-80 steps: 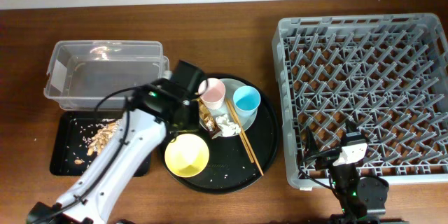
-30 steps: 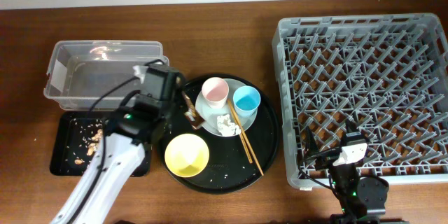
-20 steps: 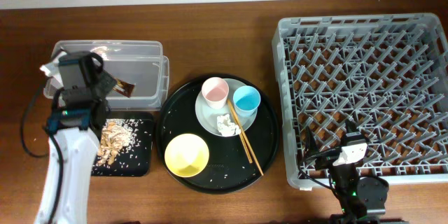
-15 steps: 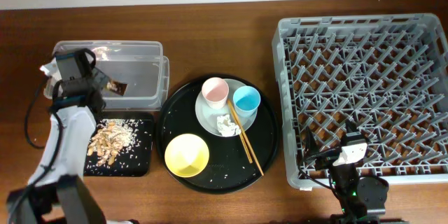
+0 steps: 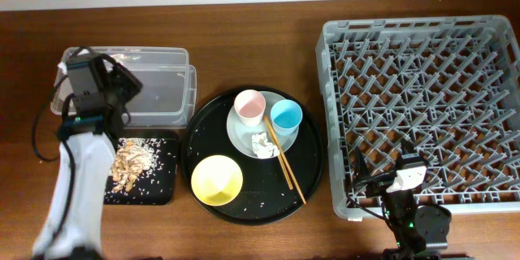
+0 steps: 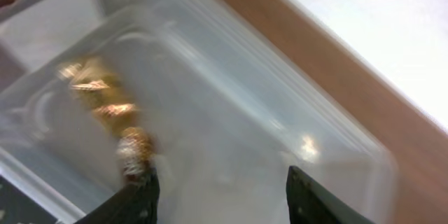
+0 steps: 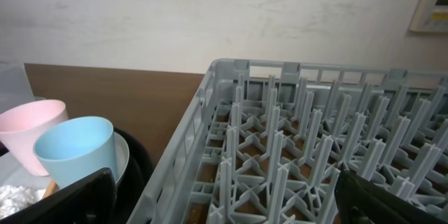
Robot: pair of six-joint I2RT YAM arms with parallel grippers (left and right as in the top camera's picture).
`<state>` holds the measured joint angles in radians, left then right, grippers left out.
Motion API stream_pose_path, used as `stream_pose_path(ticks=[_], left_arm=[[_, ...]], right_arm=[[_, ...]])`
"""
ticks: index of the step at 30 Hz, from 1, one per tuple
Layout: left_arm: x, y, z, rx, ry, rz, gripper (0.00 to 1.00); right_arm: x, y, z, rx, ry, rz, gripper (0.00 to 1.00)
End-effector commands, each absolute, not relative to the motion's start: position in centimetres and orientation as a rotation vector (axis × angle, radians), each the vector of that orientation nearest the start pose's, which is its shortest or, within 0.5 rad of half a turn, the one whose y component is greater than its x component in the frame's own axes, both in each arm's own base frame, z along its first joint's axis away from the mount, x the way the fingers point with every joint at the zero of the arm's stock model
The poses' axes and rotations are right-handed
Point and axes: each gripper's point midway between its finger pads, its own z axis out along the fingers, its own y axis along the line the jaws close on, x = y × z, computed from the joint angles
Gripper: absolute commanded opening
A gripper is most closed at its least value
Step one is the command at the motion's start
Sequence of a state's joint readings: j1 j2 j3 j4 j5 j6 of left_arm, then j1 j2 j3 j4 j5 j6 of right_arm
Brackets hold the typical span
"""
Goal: Sort waste into correct bins and load items into the dishwasher rack
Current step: 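Pick the white tissue from the plate and drop it in the bin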
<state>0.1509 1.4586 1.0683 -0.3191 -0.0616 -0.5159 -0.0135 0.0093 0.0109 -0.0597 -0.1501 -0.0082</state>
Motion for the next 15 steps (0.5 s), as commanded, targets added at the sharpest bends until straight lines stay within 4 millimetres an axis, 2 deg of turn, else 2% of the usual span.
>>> stream_pose_path(ticks=[1,2,3,5,6,8,11,13,15], left_arm=[[37.6,-1.2,25.7,-0.495,2.127,-0.325,0.69],[35.5,-3.6,26.1,-0.428,2.168,-0.364,0.80],[33.7,-5.5,26.2,-0.366,2.206,-0.391,0.99],[30.1,-9.5,26.0,-0.218,2.284,-0.454,0.99],[29.5,-10.5,25.7,-0.176,2.309,-0.469,0.99],[28.0,-12.9,24.3,-0.080,2.389,-0.487,0.70],[26.7,-16.5,21.0,0.066,2.522,-0.481,0.68],[26.5,-18.6,17.6,0.148,2.633,-0.443,0.61],[26.3,-19.7,14.9,0.193,2.718,-0.399,0.61]], right_arm=[[24.5,2.0,16.0,-0.104,1.630,0.095,0.98],[24.5,2.0,16.0,-0.104,1.630,0.095,0.98],[24.5,2.0,16.0,-0.104,1.630,0.095,0.99],[24.5,2.0,16.0,-0.104,1.630,0.095,0.98],[24.5,2.0,16.0,-0.104,1.630,0.095,0.98],[24.5,2.0,16.0,-0.104,1.630,0.095,0.98],[24.5,2.0,16.0,-0.104,1.630,0.095,0.98],[24.5,2.0,16.0,-0.104,1.630,0.095,0.98],[24.5,2.0,16.0,-0.104,1.630,0.095,0.98]])
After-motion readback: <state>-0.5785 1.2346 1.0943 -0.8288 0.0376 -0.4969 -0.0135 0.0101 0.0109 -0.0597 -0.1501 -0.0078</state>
